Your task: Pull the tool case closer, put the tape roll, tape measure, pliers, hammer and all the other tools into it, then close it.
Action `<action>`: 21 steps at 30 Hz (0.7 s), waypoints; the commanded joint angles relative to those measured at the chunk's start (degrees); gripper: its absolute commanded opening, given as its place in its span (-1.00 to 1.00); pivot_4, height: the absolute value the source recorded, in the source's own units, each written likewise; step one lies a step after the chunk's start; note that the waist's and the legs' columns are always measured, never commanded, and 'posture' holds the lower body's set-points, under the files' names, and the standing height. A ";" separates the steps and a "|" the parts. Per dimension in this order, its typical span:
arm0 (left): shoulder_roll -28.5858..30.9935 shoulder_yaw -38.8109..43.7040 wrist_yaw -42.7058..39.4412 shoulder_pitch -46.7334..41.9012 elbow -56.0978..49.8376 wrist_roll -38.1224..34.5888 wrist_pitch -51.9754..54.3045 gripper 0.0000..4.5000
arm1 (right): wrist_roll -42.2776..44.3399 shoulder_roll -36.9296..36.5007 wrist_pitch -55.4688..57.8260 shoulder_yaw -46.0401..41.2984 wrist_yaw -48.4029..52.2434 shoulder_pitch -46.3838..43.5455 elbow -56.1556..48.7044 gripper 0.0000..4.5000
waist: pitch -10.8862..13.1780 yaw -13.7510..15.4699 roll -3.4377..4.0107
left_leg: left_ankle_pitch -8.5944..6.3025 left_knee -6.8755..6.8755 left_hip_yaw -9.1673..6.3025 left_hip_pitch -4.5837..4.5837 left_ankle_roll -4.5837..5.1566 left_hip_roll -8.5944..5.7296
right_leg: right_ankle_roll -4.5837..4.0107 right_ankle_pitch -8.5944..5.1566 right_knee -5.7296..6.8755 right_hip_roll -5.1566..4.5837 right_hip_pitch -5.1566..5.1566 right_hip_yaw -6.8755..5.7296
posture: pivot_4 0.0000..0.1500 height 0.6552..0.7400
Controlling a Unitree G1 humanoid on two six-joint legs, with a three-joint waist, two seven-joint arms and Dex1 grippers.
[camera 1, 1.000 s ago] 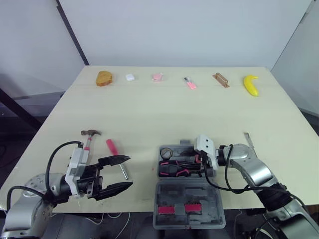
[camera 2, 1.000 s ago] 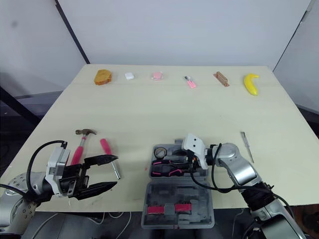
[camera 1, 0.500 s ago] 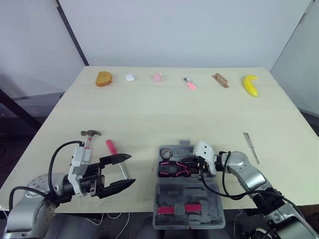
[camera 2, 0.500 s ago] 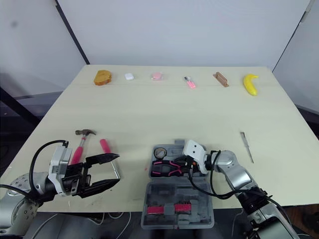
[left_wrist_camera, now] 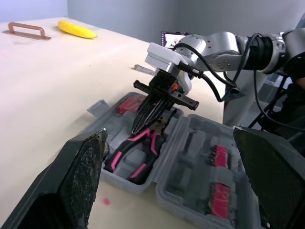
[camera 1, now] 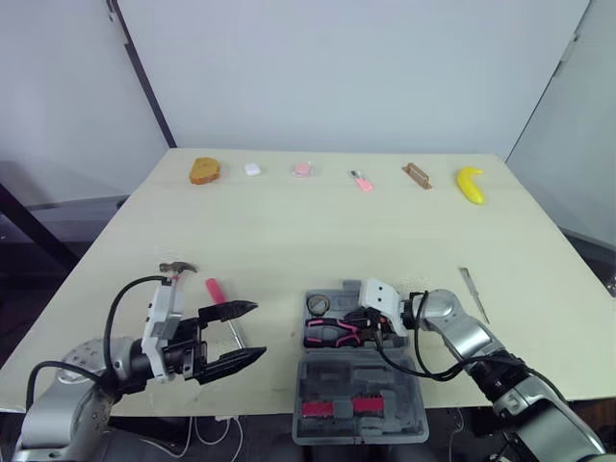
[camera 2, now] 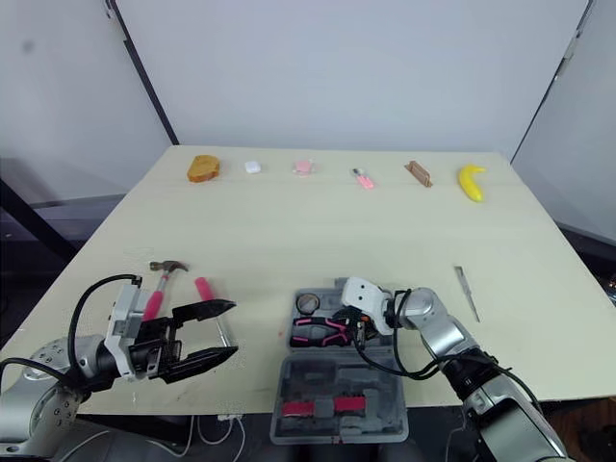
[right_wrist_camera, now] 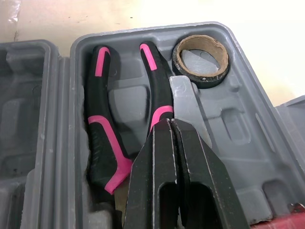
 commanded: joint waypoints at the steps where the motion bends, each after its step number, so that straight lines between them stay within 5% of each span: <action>1: -1.19 0.94 3.58 0.70 -1.18 0.87 0.16 1.00 | 0.78 0.31 2.54 -2.62 -2.07 3.87 4.16 -0.98 | 0.00 0.01 0.08 | 0.00 -0.04 -0.01 0.00 0.00 0.02 | -0.02 -0.01 0.00 -0.04 0.00 -0.01 | 1.00 1.00; 9: -6.17 3.20 12.34 4.36 0.34 2.93 -1.02 1.00 | 17.09 1.08 -0.73 -18.36 -2.64 10.49 -18.63 -0.98 | 0.67 0.24 0.76 | 0.05 0.06 -0.13 -1.44 -0.06 -0.06 | 0.27 0.18 0.11 -0.19 -1.21 -0.13 | 1.00 1.00; 14: -9.26 5.35 16.26 7.16 1.23 3.63 -2.16 1.00 | 20.73 -4.74 2.38 -24.03 -3.10 18.28 -27.32 -0.98 | 0.70 0.30 0.75 | 0.04 0.00 -0.27 -2.00 -0.05 -0.03 | 0.26 0.18 0.03 -0.10 -1.67 -0.30 | 1.00 1.00; 18: -10.04 7.22 16.59 10.15 2.63 3.62 -2.74 1.00 | 20.61 -11.03 1.74 -30.74 -3.94 26.98 -28.90 -0.44 | 0.85 0.82 0.79 | 0.04 -0.01 -0.25 -2.07 -0.05 -0.12 | 0.30 0.15 -0.05 -0.10 -1.67 -0.34 | 1.00 1.00; 21: -10.01 9.50 15.77 13.10 4.91 3.60 -3.74 1.00 | 22.82 -15.26 0.47 -38.15 -2.39 35.85 -29.14 0.20 | 1.02 1.23 0.68 | 0.04 0.02 -0.13 -2.06 -0.05 -0.17 | 0.32 0.14 -0.08 -0.06 -1.66 -0.25 | 1.00 1.00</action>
